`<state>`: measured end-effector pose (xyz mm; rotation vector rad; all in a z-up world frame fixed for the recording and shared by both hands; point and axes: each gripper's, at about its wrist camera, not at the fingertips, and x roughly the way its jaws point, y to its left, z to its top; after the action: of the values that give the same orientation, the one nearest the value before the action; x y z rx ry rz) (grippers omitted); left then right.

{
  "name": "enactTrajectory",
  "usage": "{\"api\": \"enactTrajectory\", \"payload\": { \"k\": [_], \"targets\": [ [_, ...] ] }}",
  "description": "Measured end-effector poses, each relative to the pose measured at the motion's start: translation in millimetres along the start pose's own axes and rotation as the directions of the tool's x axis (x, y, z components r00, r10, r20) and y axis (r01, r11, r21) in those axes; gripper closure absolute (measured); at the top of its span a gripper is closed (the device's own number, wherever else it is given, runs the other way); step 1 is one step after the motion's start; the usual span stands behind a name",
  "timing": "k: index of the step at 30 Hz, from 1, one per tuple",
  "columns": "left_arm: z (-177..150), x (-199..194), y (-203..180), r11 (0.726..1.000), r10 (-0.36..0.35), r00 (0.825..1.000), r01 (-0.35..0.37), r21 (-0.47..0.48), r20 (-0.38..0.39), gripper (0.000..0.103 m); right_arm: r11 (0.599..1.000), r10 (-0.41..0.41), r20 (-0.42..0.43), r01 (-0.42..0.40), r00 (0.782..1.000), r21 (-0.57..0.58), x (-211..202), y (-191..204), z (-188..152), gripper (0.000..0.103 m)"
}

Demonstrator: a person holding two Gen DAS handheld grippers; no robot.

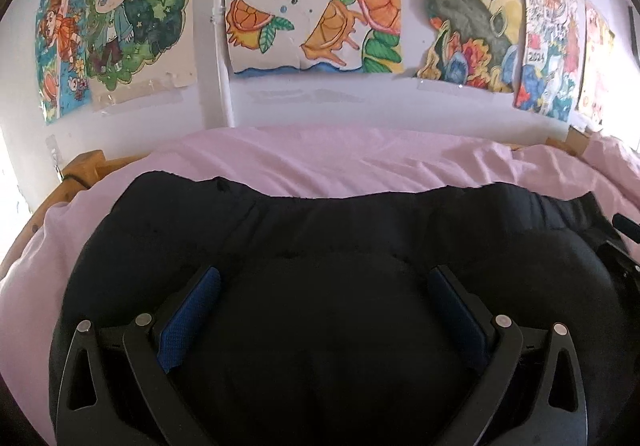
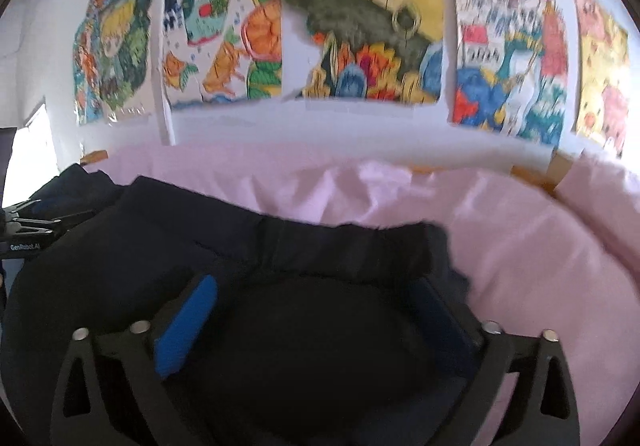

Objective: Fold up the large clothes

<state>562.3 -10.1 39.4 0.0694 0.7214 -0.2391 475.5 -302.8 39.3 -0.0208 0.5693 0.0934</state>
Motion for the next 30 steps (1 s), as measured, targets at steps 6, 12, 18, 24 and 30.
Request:
{"api": "enactTrajectory", "payload": {
  "k": [6,12,18,24,30],
  "targets": [
    [-3.9,-36.9,5.4,0.998,-0.040,0.999,0.040,0.041,-0.011,0.001,0.996,0.089,-0.032,-0.090,0.996,-0.024,-27.2,-6.0,3.5,0.000],
    [-21.2,-79.1,46.5,0.999,-0.048,0.999,0.048,0.017,-0.006,0.001,0.991,0.134,-0.090,-0.134,0.987,0.010,-56.3,-20.2,-10.2,0.000],
    [-38.5,-88.1,102.7,0.996,-0.051,0.993,0.044,-0.075,-0.105,0.001,0.980,0.192,-0.154,-0.181,0.969,0.083,-67.0,-39.0,-28.3,0.000],
    [-42.4,-74.2,139.1,0.954,-0.209,0.964,0.164,-0.251,-0.166,0.002,0.954,0.240,-0.184,-0.197,0.953,0.225,-56.9,-64.2,-39.0,0.000],
    [-30.0,-59.1,142.4,0.943,-0.266,0.944,0.214,-0.255,-0.193,0.002,0.923,0.256,-0.170,-0.188,0.951,0.337,-39.6,-88.5,-38.3,0.000]
  ]
}}
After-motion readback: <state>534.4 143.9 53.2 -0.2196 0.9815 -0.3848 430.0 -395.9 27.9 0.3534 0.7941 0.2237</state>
